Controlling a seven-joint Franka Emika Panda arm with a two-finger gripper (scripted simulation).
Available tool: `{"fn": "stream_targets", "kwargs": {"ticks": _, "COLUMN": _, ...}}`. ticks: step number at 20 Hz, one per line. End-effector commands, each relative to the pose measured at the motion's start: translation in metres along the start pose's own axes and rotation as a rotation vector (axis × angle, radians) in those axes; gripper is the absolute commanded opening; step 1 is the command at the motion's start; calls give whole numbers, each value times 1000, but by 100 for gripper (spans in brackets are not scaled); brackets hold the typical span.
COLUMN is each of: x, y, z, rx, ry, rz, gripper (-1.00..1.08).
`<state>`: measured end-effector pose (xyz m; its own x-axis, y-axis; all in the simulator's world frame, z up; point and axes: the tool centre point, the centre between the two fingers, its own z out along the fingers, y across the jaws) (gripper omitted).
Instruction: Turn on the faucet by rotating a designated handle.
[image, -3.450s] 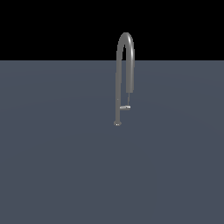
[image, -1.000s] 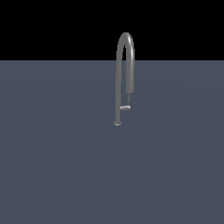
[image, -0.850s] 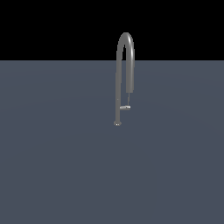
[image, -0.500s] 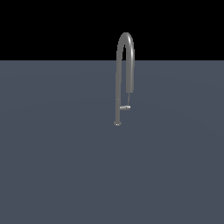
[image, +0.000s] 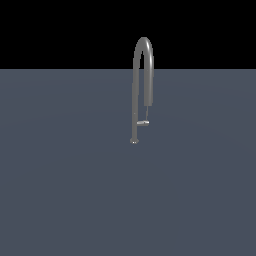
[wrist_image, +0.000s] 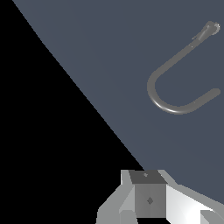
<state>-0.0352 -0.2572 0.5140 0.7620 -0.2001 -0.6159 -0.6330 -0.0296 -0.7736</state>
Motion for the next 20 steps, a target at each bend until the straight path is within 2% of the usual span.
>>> {"fn": "stream_targets", "kwargs": {"ticks": 1, "x": 40, "y": 11, "z": 16, "rx": 4, "ry": -40, "rz": 94, "gripper": -100}}
{"fn": "stream_targets", "kwargs": {"ticks": 6, "x": 114, "y": 40, "z": 58, "rx": -8, "ry": -113, "rz": 281, "gripper": -100}}
{"fn": "stream_targets", "kwargs": {"ticks": 12, "x": 194, "y": 86, "z": 125, "rx": -56, "ry": -182, "rz": 510, "gripper": -100}}
{"fn": "stream_targets", "kwargs": {"ticks": 16, "x": 232, "y": 118, "z": 167, "rx": -99, "ry": -209, "rz": 639, "gripper": -100}}
{"fn": "stream_targets", "kwargs": {"ticks": 20, "x": 258, "y": 145, "z": 200, "rx": -137, "ry": -223, "rz": 736, "gripper": -100}}
